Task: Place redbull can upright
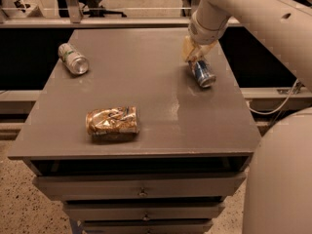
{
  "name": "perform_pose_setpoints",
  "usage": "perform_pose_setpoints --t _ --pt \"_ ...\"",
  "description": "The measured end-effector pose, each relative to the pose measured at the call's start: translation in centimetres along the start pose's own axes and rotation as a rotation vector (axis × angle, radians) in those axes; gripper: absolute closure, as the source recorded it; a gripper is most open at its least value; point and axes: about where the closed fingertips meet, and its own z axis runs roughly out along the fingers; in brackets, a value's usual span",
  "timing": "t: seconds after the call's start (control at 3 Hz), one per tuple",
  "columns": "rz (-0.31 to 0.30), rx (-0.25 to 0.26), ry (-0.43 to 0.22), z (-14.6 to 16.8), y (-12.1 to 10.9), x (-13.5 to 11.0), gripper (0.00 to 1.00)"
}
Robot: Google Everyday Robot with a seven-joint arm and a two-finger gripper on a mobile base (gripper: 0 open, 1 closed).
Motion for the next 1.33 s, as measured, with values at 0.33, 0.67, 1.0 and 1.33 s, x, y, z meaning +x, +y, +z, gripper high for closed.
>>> perform_pose_setpoints --t 0.33,0.67,1.0,1.33 --pt "-0.078 -0.092 -0.153 -3.1 1.7 -2.4 1.00" --pt "-0.176 -0.227 -0.360 -6.6 4.3 -4.7 1.00" --pt "-0.213 -0.360 -0.559 -9.2 5.5 -5.8 1.00" --pt "-0.215 -0.474 -0.740 -11.2 4.6 -5.6 1.00"
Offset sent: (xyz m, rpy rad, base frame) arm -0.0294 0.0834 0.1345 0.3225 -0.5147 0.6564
